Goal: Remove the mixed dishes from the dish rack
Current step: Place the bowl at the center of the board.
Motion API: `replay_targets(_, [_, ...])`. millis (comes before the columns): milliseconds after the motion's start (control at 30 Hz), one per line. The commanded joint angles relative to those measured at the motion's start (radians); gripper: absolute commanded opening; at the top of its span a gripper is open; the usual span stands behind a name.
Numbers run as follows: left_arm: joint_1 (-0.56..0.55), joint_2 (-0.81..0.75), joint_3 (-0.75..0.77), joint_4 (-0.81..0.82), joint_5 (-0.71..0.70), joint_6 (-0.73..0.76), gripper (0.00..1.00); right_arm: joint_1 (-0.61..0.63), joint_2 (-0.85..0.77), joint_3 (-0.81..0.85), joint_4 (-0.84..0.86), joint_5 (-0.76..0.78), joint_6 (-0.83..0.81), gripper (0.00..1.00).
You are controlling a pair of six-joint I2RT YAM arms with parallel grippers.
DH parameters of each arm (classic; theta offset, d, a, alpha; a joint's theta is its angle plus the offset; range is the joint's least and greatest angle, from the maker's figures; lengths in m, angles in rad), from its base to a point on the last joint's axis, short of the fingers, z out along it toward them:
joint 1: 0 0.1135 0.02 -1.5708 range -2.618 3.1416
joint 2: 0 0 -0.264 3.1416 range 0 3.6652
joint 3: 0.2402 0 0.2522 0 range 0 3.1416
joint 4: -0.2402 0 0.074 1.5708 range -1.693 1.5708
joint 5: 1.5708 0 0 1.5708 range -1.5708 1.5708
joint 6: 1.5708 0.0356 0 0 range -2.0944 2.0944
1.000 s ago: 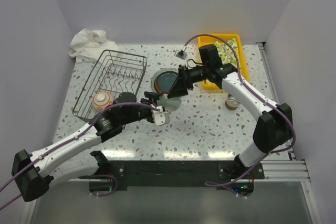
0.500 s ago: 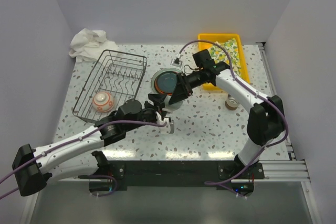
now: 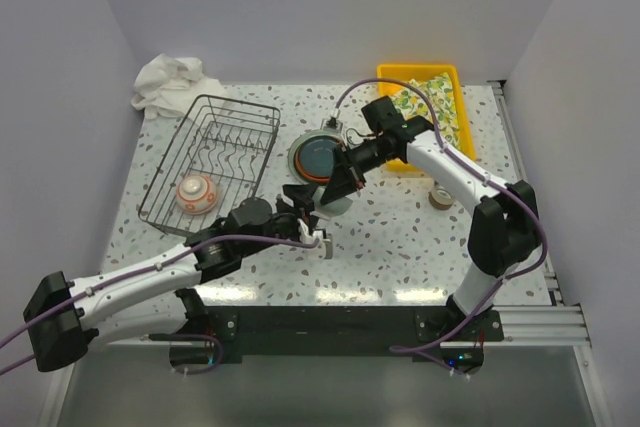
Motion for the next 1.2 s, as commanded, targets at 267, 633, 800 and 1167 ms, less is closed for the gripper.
replay_targets(267, [0.004,-0.096,-0.042,0.065,-0.196,-0.359,0.90,-0.007,-0.167,-0.085,0.093,0.418,0.090,0.00])
replay_targets(633, [0.019,-0.109,0.036,-0.072,-0.331,-0.711,1.00,-0.007,-0.339,-0.275,0.257,0.820,0.208,0.00])
replay_targets(800, [0.078,-0.107,0.075,-0.142,-0.359,-0.859,1.00,-0.009,-0.376,-0.329,0.294,0.974,0.233,0.00])
replay_targets(1167, [0.236,-0.115,0.176,-0.296,-0.440,-1.134,0.99,0.050,-0.390,-0.443,0.382,1.296,0.284,0.00])
